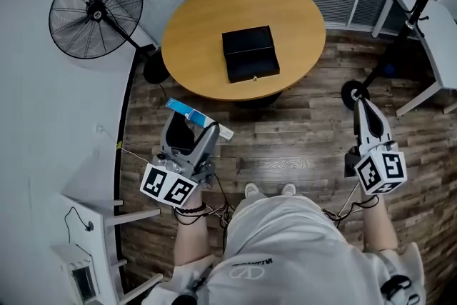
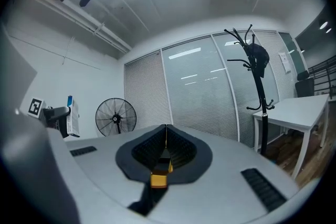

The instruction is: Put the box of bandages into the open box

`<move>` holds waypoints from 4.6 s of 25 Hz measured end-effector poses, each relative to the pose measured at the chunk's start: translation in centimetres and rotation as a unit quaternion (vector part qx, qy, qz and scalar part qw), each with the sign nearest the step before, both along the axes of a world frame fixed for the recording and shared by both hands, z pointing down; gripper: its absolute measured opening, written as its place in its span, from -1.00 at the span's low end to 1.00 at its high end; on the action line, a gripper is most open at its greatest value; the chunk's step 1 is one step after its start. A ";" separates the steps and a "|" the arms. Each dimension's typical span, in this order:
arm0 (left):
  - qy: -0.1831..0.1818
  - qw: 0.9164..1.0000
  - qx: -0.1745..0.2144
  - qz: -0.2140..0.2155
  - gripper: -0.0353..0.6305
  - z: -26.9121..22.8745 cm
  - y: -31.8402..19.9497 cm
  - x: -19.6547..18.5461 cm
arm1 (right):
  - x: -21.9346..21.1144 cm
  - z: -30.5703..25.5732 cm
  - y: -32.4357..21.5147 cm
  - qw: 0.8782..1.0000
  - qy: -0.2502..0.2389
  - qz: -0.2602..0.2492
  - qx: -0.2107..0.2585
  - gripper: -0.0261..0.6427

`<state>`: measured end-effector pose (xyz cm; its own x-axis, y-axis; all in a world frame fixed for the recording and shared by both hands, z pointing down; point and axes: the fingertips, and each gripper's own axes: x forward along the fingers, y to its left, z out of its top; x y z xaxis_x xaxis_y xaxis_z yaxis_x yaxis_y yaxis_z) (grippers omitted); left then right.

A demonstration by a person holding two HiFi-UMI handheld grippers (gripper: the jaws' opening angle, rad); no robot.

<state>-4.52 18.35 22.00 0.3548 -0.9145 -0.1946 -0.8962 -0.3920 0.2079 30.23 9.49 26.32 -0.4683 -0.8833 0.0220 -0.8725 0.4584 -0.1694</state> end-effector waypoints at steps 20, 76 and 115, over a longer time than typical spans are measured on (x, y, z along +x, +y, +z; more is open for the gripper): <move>-0.004 1.000 -0.006 -0.021 0.39 0.9 -1.0 2.1 | -0.4 1.4 -2.4 0.999 -0.014 -0.040 -0.008 -0.87; 0.041 0.986 -0.095 0.130 0.40 11.0 -30.9 -10.3 | -27.3 9.2 -26.6 0.982 0.097 -0.133 -0.095 -0.87; -0.467 0.746 -0.311 0.359 0.40 37.5 -39.8 -1.7 | -29.4 25.7 -34.4 0.937 0.096 -0.202 -0.267 -0.87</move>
